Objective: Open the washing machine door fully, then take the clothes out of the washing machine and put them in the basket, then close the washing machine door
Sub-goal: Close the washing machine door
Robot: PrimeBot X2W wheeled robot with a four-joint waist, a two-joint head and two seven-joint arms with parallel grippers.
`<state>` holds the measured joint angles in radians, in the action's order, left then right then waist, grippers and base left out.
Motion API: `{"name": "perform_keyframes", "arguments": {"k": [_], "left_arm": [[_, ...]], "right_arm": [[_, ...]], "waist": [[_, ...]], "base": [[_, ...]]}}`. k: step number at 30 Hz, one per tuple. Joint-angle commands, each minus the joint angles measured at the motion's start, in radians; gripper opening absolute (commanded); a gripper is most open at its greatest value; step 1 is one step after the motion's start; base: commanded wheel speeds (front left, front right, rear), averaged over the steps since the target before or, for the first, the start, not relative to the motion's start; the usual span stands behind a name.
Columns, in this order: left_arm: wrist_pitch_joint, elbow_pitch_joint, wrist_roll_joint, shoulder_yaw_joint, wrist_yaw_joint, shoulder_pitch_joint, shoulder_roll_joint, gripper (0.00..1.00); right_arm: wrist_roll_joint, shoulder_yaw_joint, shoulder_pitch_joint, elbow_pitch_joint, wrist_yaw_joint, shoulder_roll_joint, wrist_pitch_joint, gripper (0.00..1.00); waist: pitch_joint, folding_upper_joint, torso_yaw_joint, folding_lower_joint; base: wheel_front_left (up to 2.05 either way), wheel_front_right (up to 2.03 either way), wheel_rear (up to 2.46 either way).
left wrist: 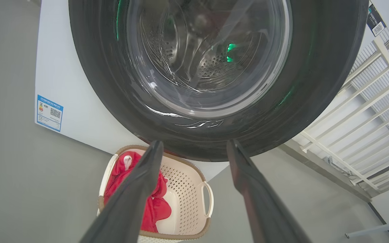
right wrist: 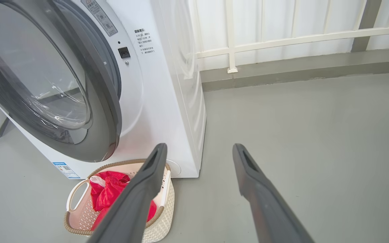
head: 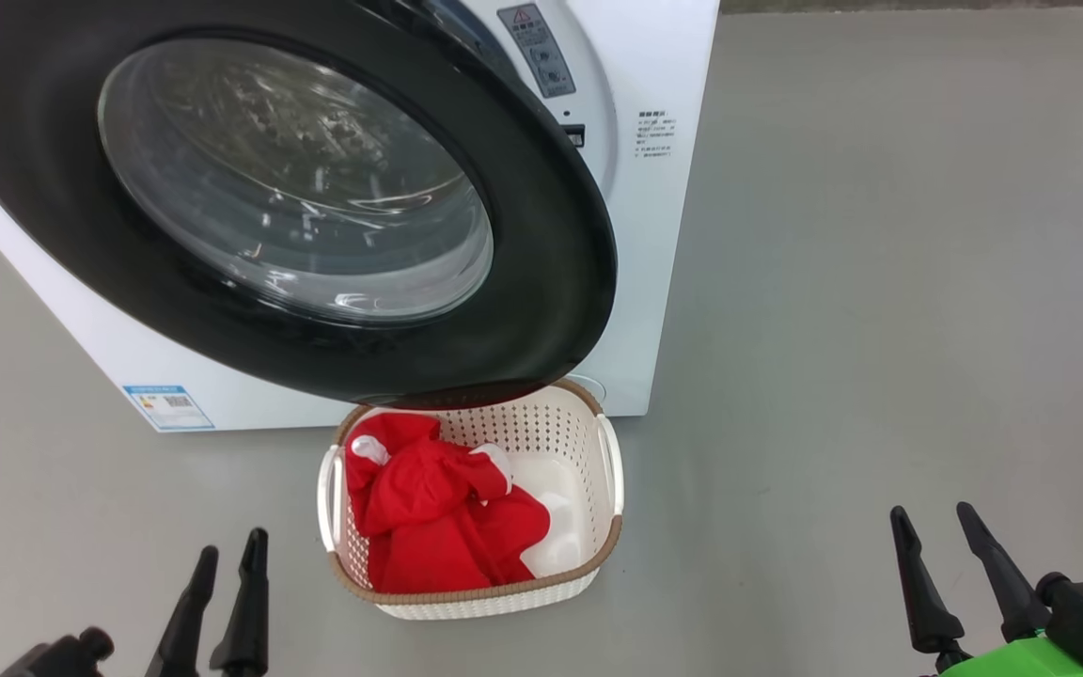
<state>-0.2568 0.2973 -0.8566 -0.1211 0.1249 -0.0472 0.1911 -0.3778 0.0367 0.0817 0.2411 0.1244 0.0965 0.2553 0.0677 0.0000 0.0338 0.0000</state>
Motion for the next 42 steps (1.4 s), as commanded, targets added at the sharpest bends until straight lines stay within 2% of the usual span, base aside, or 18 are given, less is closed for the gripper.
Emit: {"name": "perform_keyframes", "arguments": {"k": [1, 7, 17, 21, 26, 42], "left_arm": [[-0.005, -0.029, 0.023, 0.045, 0.006, -0.003, 0.011, 1.0], [-0.005, -0.06, 0.202, 0.097, 0.006, 0.038, 0.003, 1.0], [-0.005, -0.143, 0.537, 0.178, 0.006, 0.085, -0.05, 1.0], [-0.005, -0.167, 0.627, 0.204, 0.006, 0.107, -0.076, 1.0], [-0.005, -0.162, 0.666, 0.215, 0.006, 0.128, -0.103, 1.0], [-0.005, -0.156, 0.683, 0.218, 0.006, 0.105, -0.122, 1.0]], "right_arm": [[0.001, -0.013, 0.003, -0.024, 0.006, 0.023, 0.006, 1.0], [0.0, -0.004, 0.016, -0.026, 0.006, 0.024, 0.006, 1.0], [-0.003, 0.008, 0.027, -0.031, 0.006, 0.022, 0.006, 1.0], [-0.003, 0.012, 0.03, -0.034, 0.006, 0.022, 0.006, 1.0], [-0.003, 0.016, 0.038, -0.034, 0.006, 0.018, 0.006, 1.0], [-0.005, 0.018, 0.03, -0.04, 0.006, 0.013, 0.006, 1.0]], "waist": [[-0.007, 0.0, -0.001, 0.0], [-0.022, 0.0, -0.003, 0.0], [-0.037, 0.0, -0.005, 0.0], [-0.043, 0.0, -0.005, 0.0], [-0.048, 0.0, -0.002, 0.0], [-0.03, 0.0, 0.014, 0.0]], "base": [[0.0, 0.0, 0.0], [0.0, 0.0, 0.0], [0.0, 0.0, 0.0], [0.0, 0.0, 0.0], [0.0, 0.0, 0.0], [0.0, 0.0, 0.0]]}}
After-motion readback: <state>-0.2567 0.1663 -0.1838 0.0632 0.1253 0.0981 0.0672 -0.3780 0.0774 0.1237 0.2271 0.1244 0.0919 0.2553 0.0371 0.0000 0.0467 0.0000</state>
